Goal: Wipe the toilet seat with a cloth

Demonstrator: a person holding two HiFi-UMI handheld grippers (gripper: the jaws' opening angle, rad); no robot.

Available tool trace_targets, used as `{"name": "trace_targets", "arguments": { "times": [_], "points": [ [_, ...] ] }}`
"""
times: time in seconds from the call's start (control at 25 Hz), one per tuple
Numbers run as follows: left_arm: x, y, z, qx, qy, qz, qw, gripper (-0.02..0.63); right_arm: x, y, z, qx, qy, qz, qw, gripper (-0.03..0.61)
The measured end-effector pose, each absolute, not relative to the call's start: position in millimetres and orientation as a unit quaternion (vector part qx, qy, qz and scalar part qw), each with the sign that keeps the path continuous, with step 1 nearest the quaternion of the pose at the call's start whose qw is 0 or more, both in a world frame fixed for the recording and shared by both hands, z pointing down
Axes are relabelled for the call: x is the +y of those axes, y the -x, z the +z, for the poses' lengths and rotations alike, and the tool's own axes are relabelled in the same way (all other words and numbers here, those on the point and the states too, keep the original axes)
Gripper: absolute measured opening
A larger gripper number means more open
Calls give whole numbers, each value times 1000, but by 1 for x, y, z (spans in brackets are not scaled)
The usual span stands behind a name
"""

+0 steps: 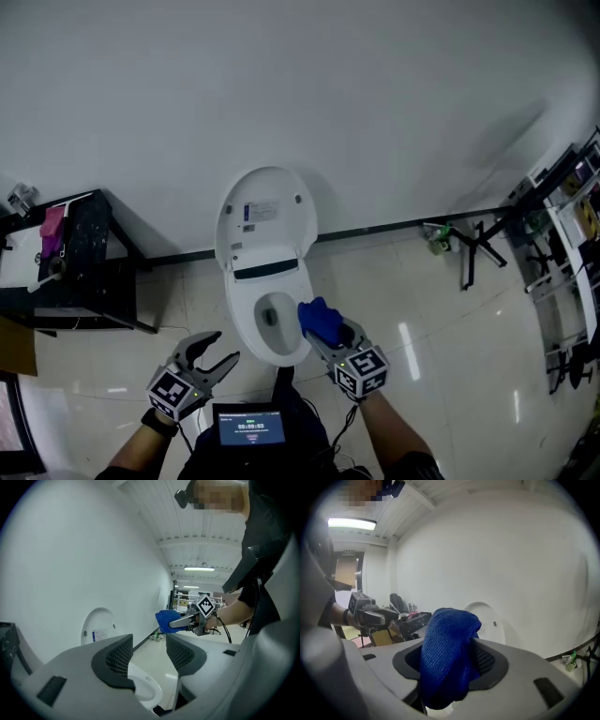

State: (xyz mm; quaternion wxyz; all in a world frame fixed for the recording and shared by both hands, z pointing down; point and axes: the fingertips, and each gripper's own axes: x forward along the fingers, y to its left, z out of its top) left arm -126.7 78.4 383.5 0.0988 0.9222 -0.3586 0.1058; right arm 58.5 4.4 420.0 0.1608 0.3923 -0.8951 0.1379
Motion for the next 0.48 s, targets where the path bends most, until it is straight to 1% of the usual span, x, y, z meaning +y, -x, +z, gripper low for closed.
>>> {"name": "trace_targets", "arguments": {
  "times": [0.08, 0.2, 0.28, 0.48],
  "points": [
    [53, 117, 393, -373, -913, 107, 127, 230, -33, -64, 455, -897, -375, 131, 195, 250],
    [7, 101, 425, -381, -905, 121, 146, 230, -91, -73, 517, -898, -335, 118, 259, 250],
    [-21, 86, 444, -388, -896, 130, 171, 230, -123, -72, 559, -898, -301, 118, 299, 250],
    [-75, 50, 506, -391, -883, 149, 214, 230, -174, -70, 695, -887, -221, 135, 383, 250]
  ]
}}
